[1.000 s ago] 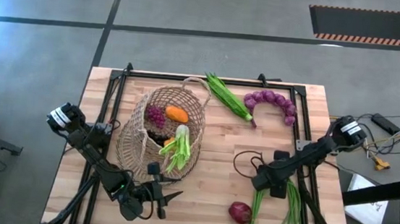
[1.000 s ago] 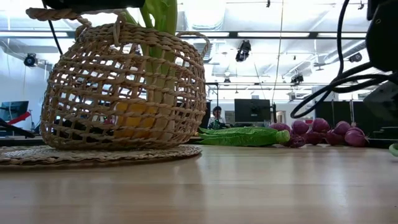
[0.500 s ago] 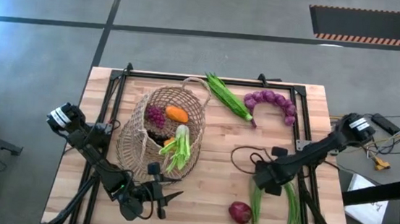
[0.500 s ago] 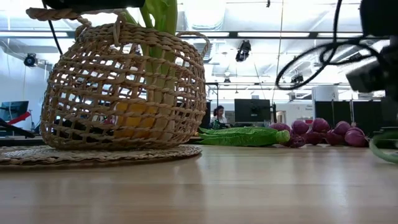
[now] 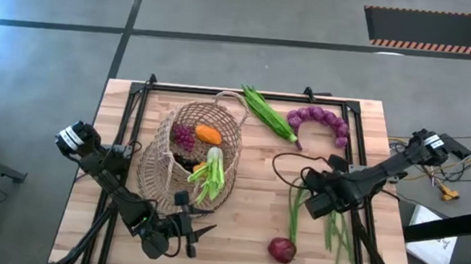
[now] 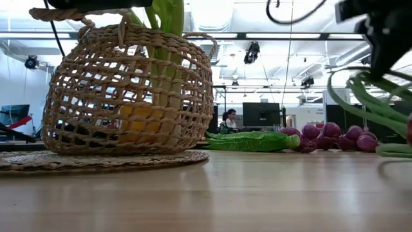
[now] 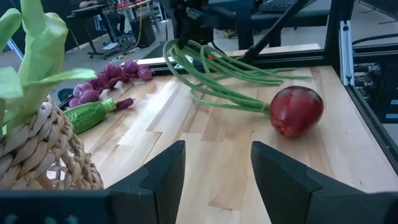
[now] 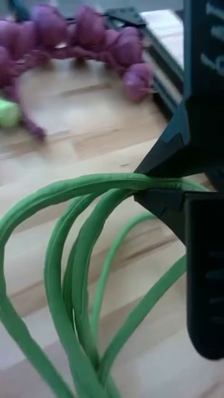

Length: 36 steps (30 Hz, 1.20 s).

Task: Build produce basket
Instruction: Put the green beans into the basket

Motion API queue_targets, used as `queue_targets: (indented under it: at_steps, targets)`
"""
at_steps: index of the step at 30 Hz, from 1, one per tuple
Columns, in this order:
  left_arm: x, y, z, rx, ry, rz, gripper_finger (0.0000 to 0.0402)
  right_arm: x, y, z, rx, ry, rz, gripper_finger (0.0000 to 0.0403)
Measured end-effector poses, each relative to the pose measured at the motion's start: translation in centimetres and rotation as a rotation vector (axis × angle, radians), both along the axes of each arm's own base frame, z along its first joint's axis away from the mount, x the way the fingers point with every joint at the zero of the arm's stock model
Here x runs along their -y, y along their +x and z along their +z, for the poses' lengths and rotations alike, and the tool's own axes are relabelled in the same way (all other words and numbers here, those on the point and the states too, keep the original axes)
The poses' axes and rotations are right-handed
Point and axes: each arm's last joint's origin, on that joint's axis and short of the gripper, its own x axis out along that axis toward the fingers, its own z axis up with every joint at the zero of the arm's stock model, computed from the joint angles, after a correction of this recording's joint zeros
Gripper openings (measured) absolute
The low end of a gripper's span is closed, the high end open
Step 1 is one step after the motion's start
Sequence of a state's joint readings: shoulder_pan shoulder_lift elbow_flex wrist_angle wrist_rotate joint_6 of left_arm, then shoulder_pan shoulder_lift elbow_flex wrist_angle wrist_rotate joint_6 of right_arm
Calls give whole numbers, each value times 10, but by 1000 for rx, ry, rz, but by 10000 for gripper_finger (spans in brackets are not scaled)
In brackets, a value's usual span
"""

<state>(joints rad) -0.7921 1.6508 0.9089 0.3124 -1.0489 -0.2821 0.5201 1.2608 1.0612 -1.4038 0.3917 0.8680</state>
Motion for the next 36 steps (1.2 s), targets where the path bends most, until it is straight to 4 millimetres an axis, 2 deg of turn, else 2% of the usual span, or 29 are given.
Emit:
queue_targets:
  at_steps: [2, 5, 9, 14, 20, 24, 29, 32, 36]
  targets:
    - [0, 0, 0, 2, -2, 0, 169, 0, 5, 6, 22, 11, 23, 13]
    - [0, 0, 0, 2, -2, 0, 169, 5, 12, 2, 18, 16, 54, 13]
    - [0, 0, 1, 9, -9, 0, 169, 18, 21, -24, -17, 21, 68, 13]
    - [0, 0, 1, 12, -12, 0, 169, 39, 24, -58, -158, 11, 42, 13]
    - [0, 0, 1, 12, -12, 0, 169, 49, 26, -76, -299, 22, 76, 32]
    - [0, 0, 1, 12, -12, 0, 169, 48, 29, -72, -336, 46, 103, 76]
    - [0, 0, 1, 12, -11, 0, 169, 46, 32, -52, -372, 57, 158, 133]
    - [0, 0, 1, 12, -11, 0, 169, 41, 38, -42, -355, 108, 283, 161]
    - [0, 1, 1, 12, -12, 1, 169, 32, 49, -39, -318, 164, 559, 190]
